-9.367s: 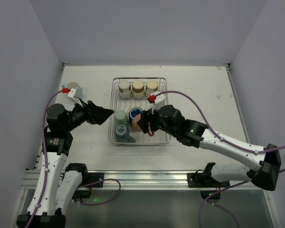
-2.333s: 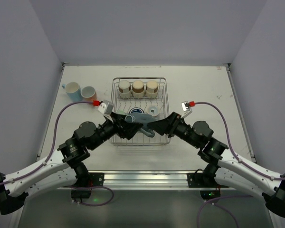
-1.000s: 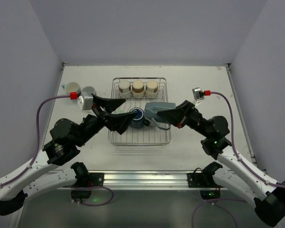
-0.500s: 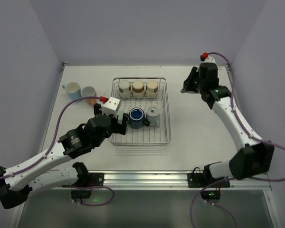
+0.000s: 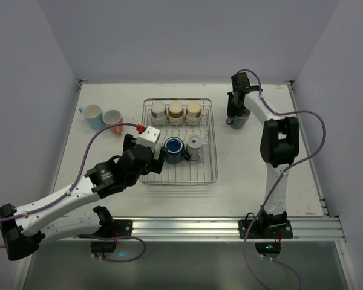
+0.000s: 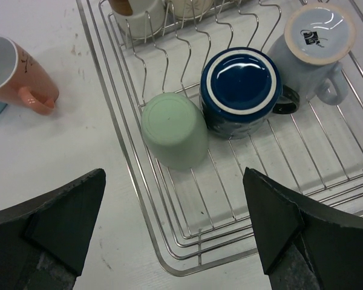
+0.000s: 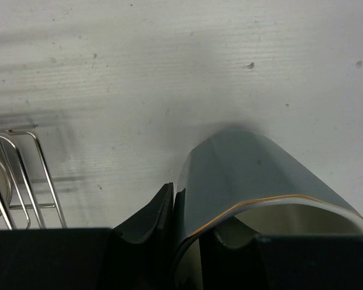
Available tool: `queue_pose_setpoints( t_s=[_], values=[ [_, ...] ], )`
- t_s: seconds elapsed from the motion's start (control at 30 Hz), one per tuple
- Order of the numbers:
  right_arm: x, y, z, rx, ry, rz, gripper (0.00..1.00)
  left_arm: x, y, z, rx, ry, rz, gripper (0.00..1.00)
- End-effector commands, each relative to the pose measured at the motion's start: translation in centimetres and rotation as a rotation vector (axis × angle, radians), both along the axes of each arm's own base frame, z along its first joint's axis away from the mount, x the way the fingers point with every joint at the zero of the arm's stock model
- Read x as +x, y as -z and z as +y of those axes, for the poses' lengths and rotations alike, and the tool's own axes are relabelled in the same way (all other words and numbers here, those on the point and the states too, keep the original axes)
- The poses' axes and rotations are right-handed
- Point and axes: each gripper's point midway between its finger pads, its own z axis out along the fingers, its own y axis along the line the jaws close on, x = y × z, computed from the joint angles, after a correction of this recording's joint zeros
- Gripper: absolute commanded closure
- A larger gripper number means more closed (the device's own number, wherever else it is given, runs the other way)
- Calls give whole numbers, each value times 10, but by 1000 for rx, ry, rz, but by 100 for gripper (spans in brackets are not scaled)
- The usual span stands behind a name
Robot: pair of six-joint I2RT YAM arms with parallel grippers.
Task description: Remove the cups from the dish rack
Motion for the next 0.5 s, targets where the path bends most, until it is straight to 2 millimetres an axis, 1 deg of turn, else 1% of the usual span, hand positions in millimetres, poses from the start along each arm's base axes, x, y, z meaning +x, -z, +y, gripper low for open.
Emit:
queue_pose_setpoints(
  t_s=[0.0,0.03,0.07,0.1,0.13,0.2,0.23,0.27,0.3,0.33,0.37,0.4,0.43,0.47],
  values=[
    [16,-31,6,9,-46,-62,100,6,-10,-1,-18,-46,-8,0],
    [15,-24,5,4,-47,-41,100,8,-12,-3,-27,-53,-7,0],
    [18,-26,5,2,-49,-44,100,10,-9,-5,-34,-71,3,0],
    [18,-25,5,-1,-49,-42,97,12,-9,-6,-38,-90,6,0],
    [18,-24,4,-11,-47,-40,89,15,-16,-5,-50,-115,-5,0],
    [17,-25,2,-20,-43,-40,78,21,-15,-13,-72,-122,1,0],
    [16,-27,0,-23,-39,-43,63,23,-17,-18,-87,-110,2,0],
    [14,-36,-2,-26,-34,-58,56,29,-16,-18,-90,-121,1,0],
    [12,-40,-1,-19,-34,-66,50,32,-14,-19,-92,-121,12,0],
    [13,-50,1,-4,-32,-97,32,36,-13,-19,-99,-122,17,0],
    [7,-63,4,21,-41,-124,25,46,-12,-14,-106,-147,18,0],
    [6,-71,6,36,-44,-144,20,50,-11,-13,-117,-149,26,0],
    [4,-76,7,49,-42,-162,16,51,-7,-17,-134,-125,50,0],
    [2,-83,9,64,-47,-179,11,59,-6,-15,-143,-130,48,0]
  ],
)
